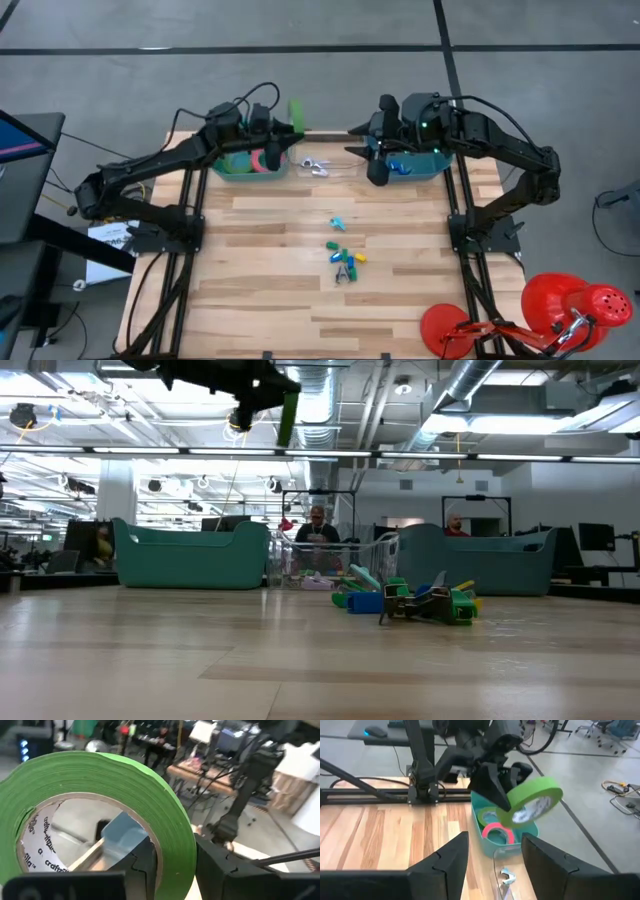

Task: Pick and place Stapler, Stapler remover, tape
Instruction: Put the green tape into the green bin

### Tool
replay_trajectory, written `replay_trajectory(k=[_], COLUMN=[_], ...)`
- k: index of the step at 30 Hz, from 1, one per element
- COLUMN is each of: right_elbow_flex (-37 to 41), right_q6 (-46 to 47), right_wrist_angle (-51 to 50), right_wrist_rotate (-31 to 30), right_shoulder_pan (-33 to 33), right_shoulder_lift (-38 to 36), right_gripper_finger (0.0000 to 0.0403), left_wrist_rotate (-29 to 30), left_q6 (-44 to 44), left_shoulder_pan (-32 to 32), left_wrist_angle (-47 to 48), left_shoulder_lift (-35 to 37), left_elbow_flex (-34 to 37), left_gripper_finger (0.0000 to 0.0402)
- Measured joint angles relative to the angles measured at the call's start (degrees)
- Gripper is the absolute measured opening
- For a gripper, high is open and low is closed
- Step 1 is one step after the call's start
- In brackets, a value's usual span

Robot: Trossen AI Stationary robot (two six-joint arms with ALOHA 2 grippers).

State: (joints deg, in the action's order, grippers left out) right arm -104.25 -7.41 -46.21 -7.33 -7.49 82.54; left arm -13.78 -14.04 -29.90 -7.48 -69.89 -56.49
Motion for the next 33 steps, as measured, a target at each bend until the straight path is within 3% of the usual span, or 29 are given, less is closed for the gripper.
replay_trajectory(k=[11, 19, 33], right_elbow_flex=[0.00, 0.00, -0.02], right_q6=[-0.02, -0.02, 0.00], right_wrist_angle=[-3.22, -3.18, -3.13], right_wrist_rotate=[0.02, 0.02, 0.04], right_shoulder_pan=[-0.04, -0.04, -0.04], right_shoulder_lift=[0.02, 0.02, 0.04], right_gripper_finger=[0.0144, 0.0127, 0.0122], left_wrist_rotate=[0.21, 0.61, 14.63], left_q6=[1.64, 3.91, 4.98], left_shoulder_pan=[-6.78, -10.33, -11.74], left_wrist_angle=[14.95, 23.68, 33.25], left_shoulder_lift=[6.87, 7.08, 1.52], left_elbow_flex=[0.00, -0.02, -0.07], left_gripper_finger=[0.0094, 0.0094, 0.0094])
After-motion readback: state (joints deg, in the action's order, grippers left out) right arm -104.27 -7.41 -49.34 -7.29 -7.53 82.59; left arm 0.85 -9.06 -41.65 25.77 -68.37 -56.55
